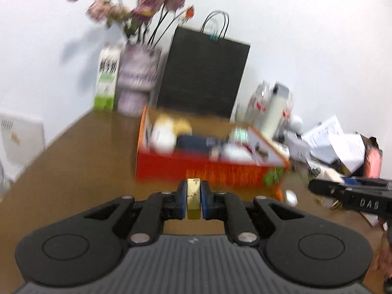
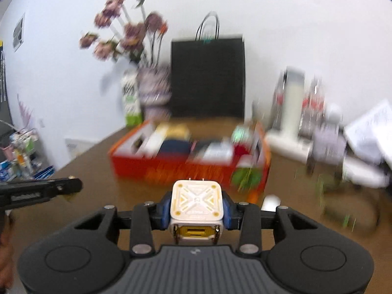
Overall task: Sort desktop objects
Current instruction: 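Carry the charger and yellow block over the red box and release both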
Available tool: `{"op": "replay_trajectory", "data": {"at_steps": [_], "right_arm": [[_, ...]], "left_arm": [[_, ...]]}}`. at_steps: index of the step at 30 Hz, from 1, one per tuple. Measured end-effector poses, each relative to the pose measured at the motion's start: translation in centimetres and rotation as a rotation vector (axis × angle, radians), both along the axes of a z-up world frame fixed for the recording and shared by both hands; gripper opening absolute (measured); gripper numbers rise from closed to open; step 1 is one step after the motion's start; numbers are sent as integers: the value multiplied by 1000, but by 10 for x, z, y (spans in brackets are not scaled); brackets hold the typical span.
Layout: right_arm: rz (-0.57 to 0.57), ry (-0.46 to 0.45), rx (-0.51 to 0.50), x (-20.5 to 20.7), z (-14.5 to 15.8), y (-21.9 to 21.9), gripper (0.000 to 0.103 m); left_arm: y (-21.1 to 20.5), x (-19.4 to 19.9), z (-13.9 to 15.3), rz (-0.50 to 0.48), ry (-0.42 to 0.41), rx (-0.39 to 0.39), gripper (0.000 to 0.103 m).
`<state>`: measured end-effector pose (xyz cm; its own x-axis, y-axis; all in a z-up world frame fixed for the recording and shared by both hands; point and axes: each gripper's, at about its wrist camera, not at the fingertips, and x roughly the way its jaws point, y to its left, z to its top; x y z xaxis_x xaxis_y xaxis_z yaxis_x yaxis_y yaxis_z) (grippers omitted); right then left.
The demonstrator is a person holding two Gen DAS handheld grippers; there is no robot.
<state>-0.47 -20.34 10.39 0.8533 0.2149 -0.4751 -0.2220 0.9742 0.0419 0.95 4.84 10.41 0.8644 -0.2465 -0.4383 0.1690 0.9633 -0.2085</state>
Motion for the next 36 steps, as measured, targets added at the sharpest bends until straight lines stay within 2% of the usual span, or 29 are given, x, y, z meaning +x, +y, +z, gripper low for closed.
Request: {"op": "replay_trajectory", "data": {"at_steps": [2, 3, 6, 7, 10, 12, 14, 16, 18, 20, 22, 24, 25, 26, 28, 31, 32, 34, 36], "right_arm": [[-17, 1, 2, 43, 19, -8, 38], [-23, 20, 9, 65, 25, -11, 38], [-12, 130, 78, 138, 32, -12, 38], [-7, 152, 105, 153, 30, -8, 38], [35, 196, 17, 193, 14, 30, 38], [43, 279, -20, 224, -8, 51, 38], [21, 330, -64, 243, -27, 64, 38], [-2, 362, -99, 254, -42, 71, 38], [15, 351, -71, 250, -48, 71, 40], [25, 367, -49, 248, -48, 69, 49], [18, 339, -41, 245, -38, 65, 51], [-11, 290, -36, 244, -22, 57, 67], [-28, 269, -36, 245, -14, 53, 79], [-44, 245, -44, 245, -7, 49, 82], [-70, 203, -69, 242, 4, 41, 82], [-94, 186, -64, 234, 10, 27, 82], [-101, 189, -63, 228, 9, 24, 82], [-105, 185, -62, 205, 4, 17, 82], [-84, 154, -51, 170, -4, 11, 82]], "left_arm": [[-2, 41, 13, -13, 8, 0, 12], [-7, 66, 16, -28, 23, 34, 12], [-13, 127, 12, 28, 76, 118, 12], [-13, 147, 6, 28, 114, 128, 12], [-7, 191, -15, 51, 222, 118, 12], [-9, 210, -24, 83, 251, 157, 12], [-13, 219, -27, 49, 254, 179, 12], [-12, 224, -29, 36, 265, 186, 12], [-11, 229, -34, 6, 273, 179, 18], [-10, 226, -39, -11, 270, 160, 45], [-8, 223, -37, -4, 240, 138, 48], [-4, 223, -30, 19, 242, 124, 49], [-1, 222, -24, 30, 237, 105, 51], [2, 220, -19, 36, 232, 91, 54], [4, 214, -8, 51, 222, 86, 63], [3, 194, 3, 85, 221, 118, 75], [2, 184, 5, 92, 219, 112, 84], [2, 147, 2, 94, 171, 51, 94], [0, 102, -7, 76, 134, 7, 98]]}}
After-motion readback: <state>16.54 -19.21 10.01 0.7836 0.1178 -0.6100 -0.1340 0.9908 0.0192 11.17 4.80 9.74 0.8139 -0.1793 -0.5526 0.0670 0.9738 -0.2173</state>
